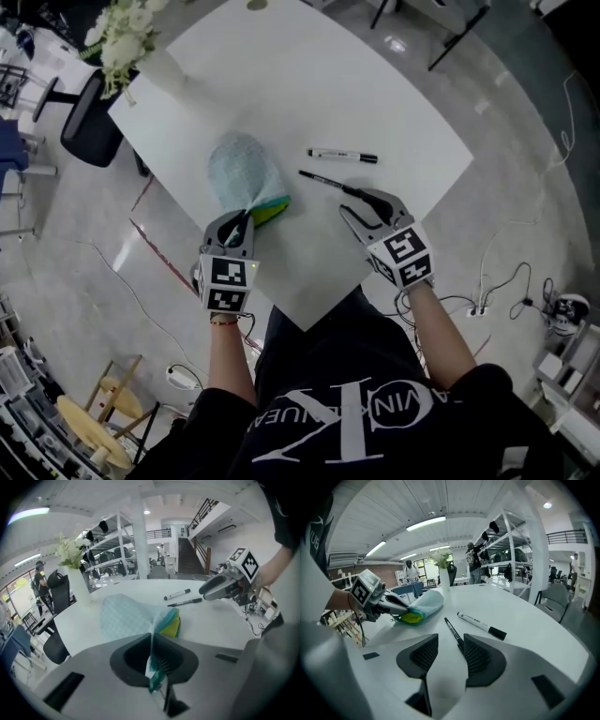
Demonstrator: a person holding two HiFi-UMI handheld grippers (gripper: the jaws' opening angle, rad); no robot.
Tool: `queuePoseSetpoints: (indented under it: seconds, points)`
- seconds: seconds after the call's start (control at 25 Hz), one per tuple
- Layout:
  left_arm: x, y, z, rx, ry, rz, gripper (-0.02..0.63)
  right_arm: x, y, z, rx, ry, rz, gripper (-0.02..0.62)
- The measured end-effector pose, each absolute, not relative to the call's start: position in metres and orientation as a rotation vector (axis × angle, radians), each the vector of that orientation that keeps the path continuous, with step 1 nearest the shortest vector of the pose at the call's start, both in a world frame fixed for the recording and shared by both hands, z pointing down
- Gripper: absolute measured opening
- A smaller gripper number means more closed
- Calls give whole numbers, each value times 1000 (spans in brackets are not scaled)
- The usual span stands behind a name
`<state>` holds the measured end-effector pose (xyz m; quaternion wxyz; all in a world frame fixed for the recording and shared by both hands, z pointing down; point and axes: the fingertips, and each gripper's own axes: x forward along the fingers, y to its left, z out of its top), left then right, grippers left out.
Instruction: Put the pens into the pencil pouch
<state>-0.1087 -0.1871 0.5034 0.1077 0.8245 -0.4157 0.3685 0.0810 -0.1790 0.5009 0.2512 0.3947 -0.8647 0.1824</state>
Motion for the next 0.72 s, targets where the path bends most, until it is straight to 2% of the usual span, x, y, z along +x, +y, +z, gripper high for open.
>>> queuePoseSetpoints:
  seconds: [0.52, 0.72]
  points:
    - [-127, -195, 496, 2228, -1420, 780, 21, 88, -196, 536, 840, -2190, 407, 154]
    - [-128, -193, 495, 2237, -1418, 765, 21, 82, -192, 540, 812, -2196, 414, 102]
